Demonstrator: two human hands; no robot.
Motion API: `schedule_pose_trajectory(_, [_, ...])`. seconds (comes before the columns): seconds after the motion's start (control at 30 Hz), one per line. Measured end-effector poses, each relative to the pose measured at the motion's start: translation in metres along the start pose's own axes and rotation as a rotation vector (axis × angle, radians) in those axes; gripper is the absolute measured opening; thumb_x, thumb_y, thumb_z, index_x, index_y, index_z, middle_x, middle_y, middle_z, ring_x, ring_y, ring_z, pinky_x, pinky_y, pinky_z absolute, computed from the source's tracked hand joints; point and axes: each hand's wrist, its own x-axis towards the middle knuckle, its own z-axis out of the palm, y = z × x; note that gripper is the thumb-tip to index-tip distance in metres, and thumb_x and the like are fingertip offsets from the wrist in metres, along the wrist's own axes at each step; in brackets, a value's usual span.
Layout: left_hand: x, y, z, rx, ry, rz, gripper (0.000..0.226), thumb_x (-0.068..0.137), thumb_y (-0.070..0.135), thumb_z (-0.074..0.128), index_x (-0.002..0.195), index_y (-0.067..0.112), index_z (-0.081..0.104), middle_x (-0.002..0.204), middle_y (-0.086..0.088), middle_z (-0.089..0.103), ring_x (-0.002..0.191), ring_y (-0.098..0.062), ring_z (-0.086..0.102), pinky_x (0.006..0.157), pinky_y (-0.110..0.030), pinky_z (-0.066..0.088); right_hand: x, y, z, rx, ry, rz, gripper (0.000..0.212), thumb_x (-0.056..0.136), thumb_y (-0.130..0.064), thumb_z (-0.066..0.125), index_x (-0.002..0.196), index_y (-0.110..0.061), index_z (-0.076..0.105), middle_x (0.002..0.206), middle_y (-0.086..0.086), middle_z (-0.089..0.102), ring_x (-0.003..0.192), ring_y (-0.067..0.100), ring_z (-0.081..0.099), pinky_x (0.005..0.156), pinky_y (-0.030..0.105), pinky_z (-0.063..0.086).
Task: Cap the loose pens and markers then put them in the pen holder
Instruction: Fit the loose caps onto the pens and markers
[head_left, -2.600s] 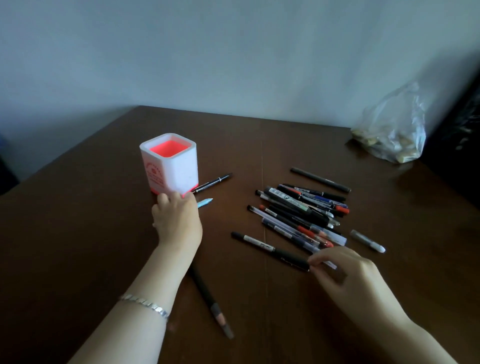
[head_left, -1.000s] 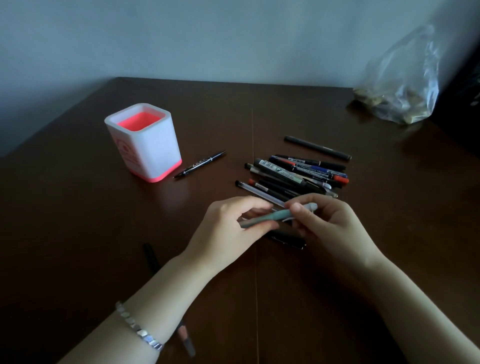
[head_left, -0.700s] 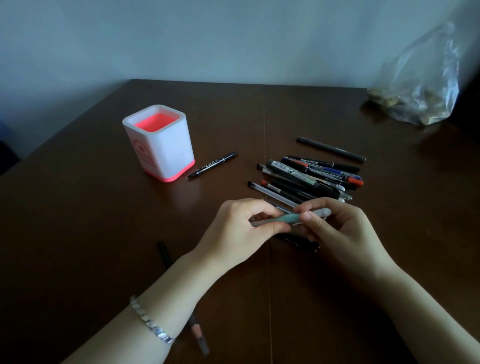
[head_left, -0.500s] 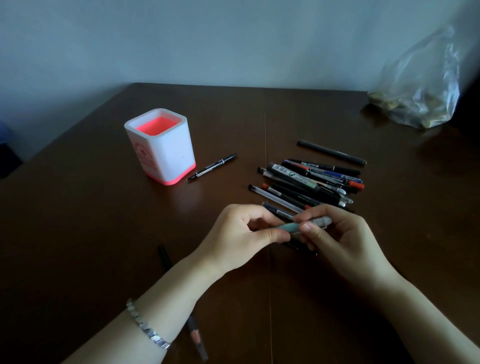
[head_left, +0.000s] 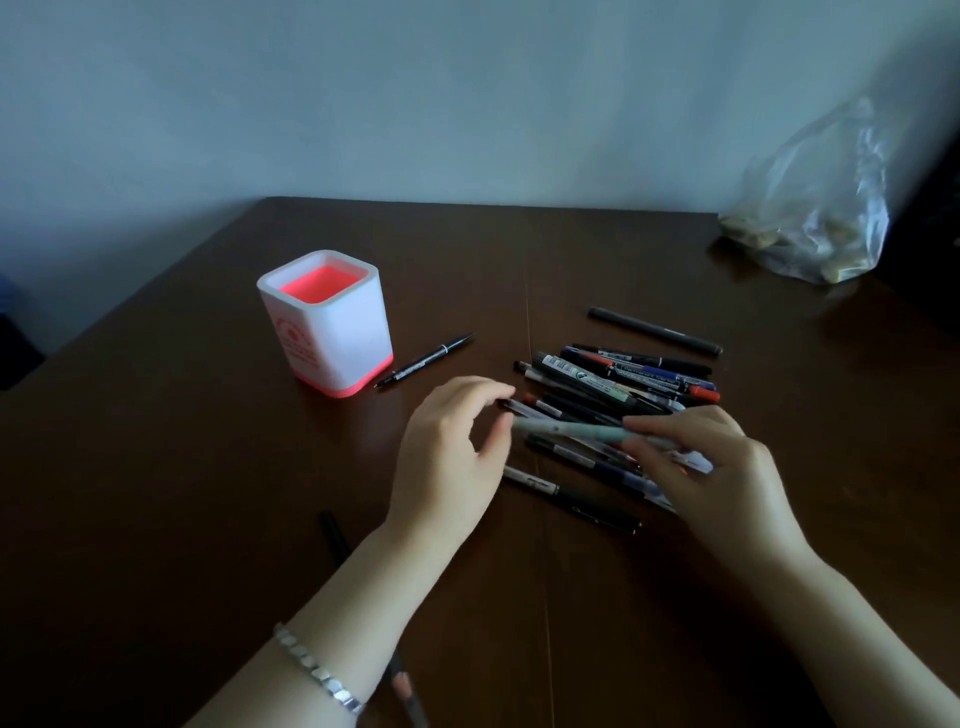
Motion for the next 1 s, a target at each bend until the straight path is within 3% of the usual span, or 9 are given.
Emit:
schedule_pose_trajectory(0.13, [0.007,-0.013,-0.01,0.085,0.079,-0.196,0.019,0.082,0.001,0.059,0.095,0.011,0.068,0.093,-0.002,0.069,0.089,-0.016,0.062,0.079,-0.027,0.05,0.007,-0.006,0.006,-0.313,-0.118,-0.046,0.02,0.075,-0.019,0.071,0.094,-0.022,0.07,0.086,-0.013,0.062,0.089,0.008,0.05,0.077,0.025,0.043])
schedule_pose_trajectory(0.27, [0.01,-0.015,-0.014,0.143,0.138,-0.321,0.02,0.083,0.002,0.058,0.096,0.012,0.068,0.096,-0.002,0.069,0.09,-0.014,0.061,0.072,-0.021,0.041,0.053,-0.04,0.018,-0.288,-0.145,-0.168,0.017,0.08,-0.01,0.066,0.095,-0.015,0.071,0.094,-0.003,0.068,0.093,0.011,0.052,0.081,0.024,0.039])
schedule_pose_trajectory(0.37, [0.011,-0.016,-0.017,0.144,0.142,-0.418,0.022,0.086,0.005,0.053,0.1,0.016,0.067,0.1,0.0,0.067,0.093,-0.011,0.058,0.074,-0.019,0.038,0.104,-0.057,0.052,-0.286,-0.278,-0.251,0.024,0.088,-0.007,0.053,0.107,-0.015,0.066,0.108,0.001,0.065,0.106,0.016,0.052,0.092,0.03,0.043])
schedule_pose_trajectory(0.47, [0.014,-0.018,-0.02,0.108,0.136,-0.511,0.024,0.088,0.008,0.049,0.101,0.02,0.065,0.104,0.004,0.066,0.097,-0.01,0.057,0.077,-0.019,0.038,0.141,-0.057,0.097,-0.455,-0.468,-0.215,0.038,0.092,-0.009,0.044,0.128,-0.021,0.049,0.135,0.0,0.049,0.128,0.02,0.036,0.107,0.037,0.031])
schedule_pose_trajectory(0.53, [0.016,-0.018,-0.02,0.1,0.123,-0.522,0.024,0.089,0.01,0.048,0.102,0.021,0.065,0.105,0.005,0.065,0.098,-0.009,0.056,0.077,-0.018,0.038,0.151,-0.054,0.122,-0.55,-0.563,-0.231,0.042,0.093,-0.011,0.043,0.134,-0.023,0.042,0.142,-0.001,0.041,0.133,0.02,0.028,0.108,0.038,0.024])
schedule_pose_trajectory(0.67, [0.017,-0.019,-0.02,0.118,0.091,-0.444,0.023,0.088,0.007,0.052,0.103,0.017,0.066,0.105,0.002,0.066,0.099,-0.011,0.058,0.08,-0.021,0.042,0.153,-0.051,0.142,-0.734,-0.615,-0.272,0.031,0.093,-0.024,0.043,0.123,-0.02,0.052,0.128,0.003,0.049,0.125,0.022,0.037,0.102,0.037,0.027])
schedule_pose_trajectory(0.77, [0.017,-0.02,-0.018,0.193,0.045,-0.217,0.024,0.08,0.0,0.059,0.099,0.012,0.067,0.098,-0.003,0.067,0.095,-0.02,0.061,0.08,-0.026,0.042,0.142,-0.049,0.126,-0.793,-0.596,-0.316,0.027,0.095,-0.027,0.039,0.116,-0.019,0.055,0.121,0.002,0.052,0.119,0.02,0.041,0.102,0.036,0.026])
schedule_pose_trajectory(0.9, [0.012,-0.015,-0.011,0.314,-0.074,0.092,0.034,0.08,0.009,0.06,0.114,0.012,0.061,0.113,-0.004,0.064,0.109,-0.019,0.057,0.097,-0.035,0.039,0.108,-0.052,0.073,-0.488,-0.586,-0.206,0.021,0.093,-0.022,0.043,0.105,-0.013,0.058,0.108,0.004,0.053,0.102,0.018,0.05,0.094,0.03,0.034])
schedule_pose_trajectory(1.0, [0.006,-0.006,-0.006,0.294,-0.204,0.178,0.033,0.083,0.019,0.054,0.114,0.011,0.061,0.108,-0.004,0.068,0.102,-0.017,0.062,0.097,-0.032,0.037,0.076,-0.052,0.033,-0.249,-0.605,-0.124,0.021,0.091,-0.021,0.051,0.106,-0.016,0.064,0.094,-0.008,0.057,0.084,0.004,0.051,0.078,0.016,0.042])
